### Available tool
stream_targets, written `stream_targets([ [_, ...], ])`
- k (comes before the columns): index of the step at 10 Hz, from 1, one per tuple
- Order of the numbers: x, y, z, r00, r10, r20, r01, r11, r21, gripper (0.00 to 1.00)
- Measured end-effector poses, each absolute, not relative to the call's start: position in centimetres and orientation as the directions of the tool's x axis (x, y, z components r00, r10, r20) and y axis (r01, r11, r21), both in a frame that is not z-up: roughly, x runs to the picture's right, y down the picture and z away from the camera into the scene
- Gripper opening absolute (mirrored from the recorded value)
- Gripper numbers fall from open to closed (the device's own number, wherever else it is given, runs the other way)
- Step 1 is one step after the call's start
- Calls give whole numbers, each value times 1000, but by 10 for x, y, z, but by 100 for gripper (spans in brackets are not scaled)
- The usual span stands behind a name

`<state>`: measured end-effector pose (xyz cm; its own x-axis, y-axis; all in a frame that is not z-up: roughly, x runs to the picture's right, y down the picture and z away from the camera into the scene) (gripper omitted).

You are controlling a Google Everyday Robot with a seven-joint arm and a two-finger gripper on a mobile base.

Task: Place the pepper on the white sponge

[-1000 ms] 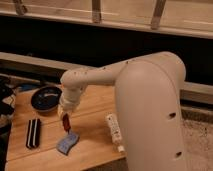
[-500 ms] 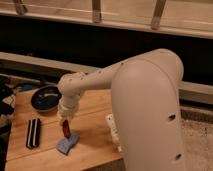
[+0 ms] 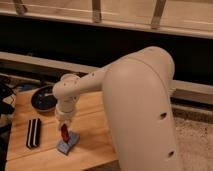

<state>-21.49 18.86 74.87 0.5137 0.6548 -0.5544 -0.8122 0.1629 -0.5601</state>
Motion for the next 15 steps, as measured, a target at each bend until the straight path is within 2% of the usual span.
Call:
stream_targets([
  [15, -210, 230, 751, 532, 578, -619, -826, 195, -529, 8],
])
